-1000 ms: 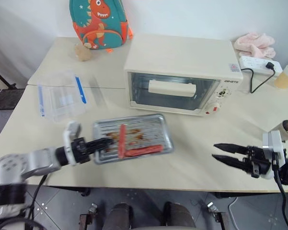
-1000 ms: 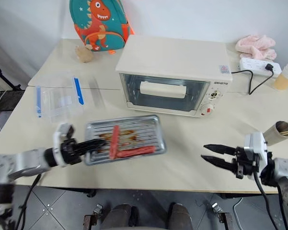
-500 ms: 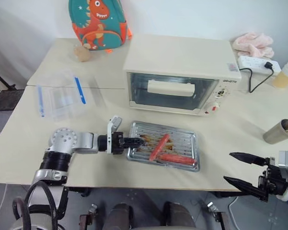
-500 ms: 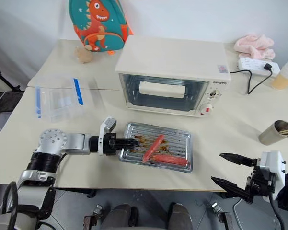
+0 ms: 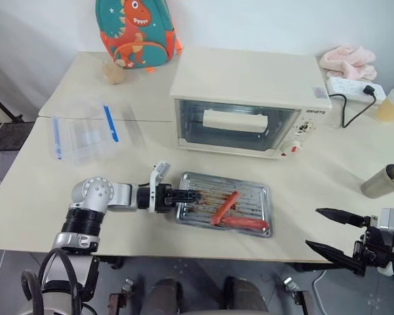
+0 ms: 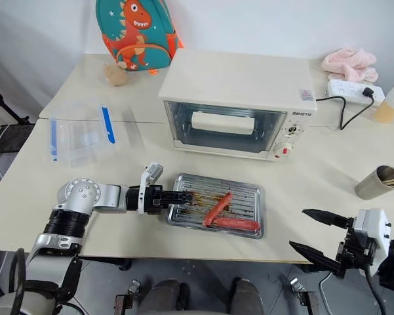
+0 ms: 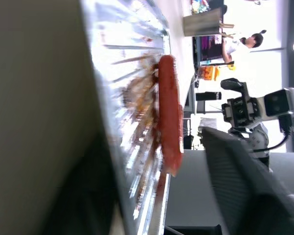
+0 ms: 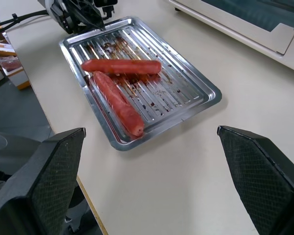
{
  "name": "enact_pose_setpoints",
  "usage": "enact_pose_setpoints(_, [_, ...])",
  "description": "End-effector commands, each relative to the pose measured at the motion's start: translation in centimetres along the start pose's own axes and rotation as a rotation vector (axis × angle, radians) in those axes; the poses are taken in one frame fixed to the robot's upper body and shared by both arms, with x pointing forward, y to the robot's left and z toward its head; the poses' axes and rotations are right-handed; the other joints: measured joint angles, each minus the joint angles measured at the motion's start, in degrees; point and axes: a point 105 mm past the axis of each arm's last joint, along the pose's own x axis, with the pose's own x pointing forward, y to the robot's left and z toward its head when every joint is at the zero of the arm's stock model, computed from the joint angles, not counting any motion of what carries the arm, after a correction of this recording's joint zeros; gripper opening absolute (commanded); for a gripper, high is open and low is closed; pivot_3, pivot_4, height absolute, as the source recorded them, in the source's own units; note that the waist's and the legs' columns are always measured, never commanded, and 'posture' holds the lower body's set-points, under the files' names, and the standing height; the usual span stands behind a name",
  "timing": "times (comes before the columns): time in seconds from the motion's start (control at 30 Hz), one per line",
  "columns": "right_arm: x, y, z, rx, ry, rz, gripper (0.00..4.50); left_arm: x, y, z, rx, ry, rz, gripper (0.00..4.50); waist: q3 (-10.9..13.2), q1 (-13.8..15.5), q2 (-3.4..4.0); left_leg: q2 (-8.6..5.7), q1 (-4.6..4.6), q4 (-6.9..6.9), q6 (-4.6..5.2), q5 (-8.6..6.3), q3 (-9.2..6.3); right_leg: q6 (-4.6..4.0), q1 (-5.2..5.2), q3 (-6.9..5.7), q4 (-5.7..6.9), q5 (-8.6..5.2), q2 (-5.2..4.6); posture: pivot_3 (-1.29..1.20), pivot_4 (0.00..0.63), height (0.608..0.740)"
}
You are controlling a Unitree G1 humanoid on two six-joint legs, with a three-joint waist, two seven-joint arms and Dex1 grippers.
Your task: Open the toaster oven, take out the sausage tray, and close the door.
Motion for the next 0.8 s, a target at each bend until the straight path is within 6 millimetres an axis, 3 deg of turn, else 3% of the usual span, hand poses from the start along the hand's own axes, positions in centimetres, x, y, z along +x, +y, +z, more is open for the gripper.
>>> enact_pose_setpoints(0.03, [0.9,0.6,1.1,-0.036,-0.057,0.036,4.5,-4.0,-0.2,0.9,0.16,-0.068,0.049,3.97,0.0,-0.49,0.0,0.03,0.0,0.0,-0.03,-0.01,0.0,-0.02,-0.01,0.0,0.01,-0.01,0.03,0.0,0.15,0.74])
enact_pose_setpoints(0.1, [1.4,0.8,1.4,-0.062,-0.08,0.051,4.5,-5.4,-0.3,1.1,0.254,-0.096,0.053,4.49,0.0,-0.95,0.0,0.15,0.04,-0.05,-0.15,-0.06,0.04,-0.07,-0.05,0.07,0.0,-0.03,0.18,0.0,0.15,0.74])
enact_pose_setpoints(0.17, [1.5,0.7,2.8,-0.103,-0.215,0.048,4.5,-8.0,-0.2,1.3,0.459,-0.142,0.064,4.49,0.01,-0.94,0.01,0.2,0.08,-0.07,-0.2,-0.09,0.07,-0.09,-0.05,0.1,-0.01,-0.04,0.24,0.0,0.15,0.74])
enact_pose_setpoints(0.27, [1.5,0.7,3.0,-0.024,-0.227,0.103,4.5,-10.8,0.2,1.1,0.689,-0.155,0.117,4.49,0.07,-0.77,0.11,0.22,0.01,-0.08,-0.23,-0.12,0.14,-0.12,-0.14,0.15,-0.09,-0.05,0.25,0.0,0.15,0.74])
enact_pose_setpoints(0.3, [1.4,0.7,3.3,0.005,-0.232,0.135,4.5,-12.2,0.4,1.4,0.846,-0.19,0.179,4.49,0.07,-0.41,0.11,0.22,-0.08,-0.07,-0.21,-0.12,0.14,-0.12,-0.2,0.14,-0.12,-0.05,0.24,0.0,0.15,0.74])
enact_pose_setpoints(0.33, [1.3,0.7,3.6,-0.024,-0.239,0.153,4.5,-13.4,0.3,1.4,0.986,-0.207,0.221,4.49,0.07,-0.29,0.12,0.22,-0.13,-0.05,-0.19,-0.13,0.12,-0.12,-0.24,0.13,-0.13,-0.05,0.23,0.0,0.15,0.74])
enact_pose_setpoints(0.4, [1.1,0.9,4.1,-0.052,-0.238,0.192,4.5,-15.0,0.0,1.2,1.094,-0.223,0.295,4.49,0.07,-0.25,0.12,0.27,-0.19,-0.05,-0.12,-0.19,0.09,-0.14,-0.34,0.18,-0.19,-0.03,0.2,0.0,0.15,0.74])
enact_pose_setpoints(0.63, [-0.2,1.5,4.9,-0.126,-0.224,0.24,4.5,-18.0,-0.6,-0.5,1.191,-0.186,0.414,4.49,0.07,-0.27,0.12,0.27,-0.23,-0.06,0.05,-0.37,0.15,-0.06,-0.33,0.09,-0.22,0.01,0.21,0.0,0.15,0.74])
enact_pose_setpoints(0.8, [-2.1,0.4,3.6,-0.166,-0.126,0.23,4.5,-18.6,-0.9,-0.7,1.258,-0.168,0.442,4.49,0.06,-0.31,0.09,0.29,-0.19,-0.04,0.09,-0.43,0.3,-0.03,-0.3,0.07,-0.25,0.03,0.22,0.0,0.15,0.74])
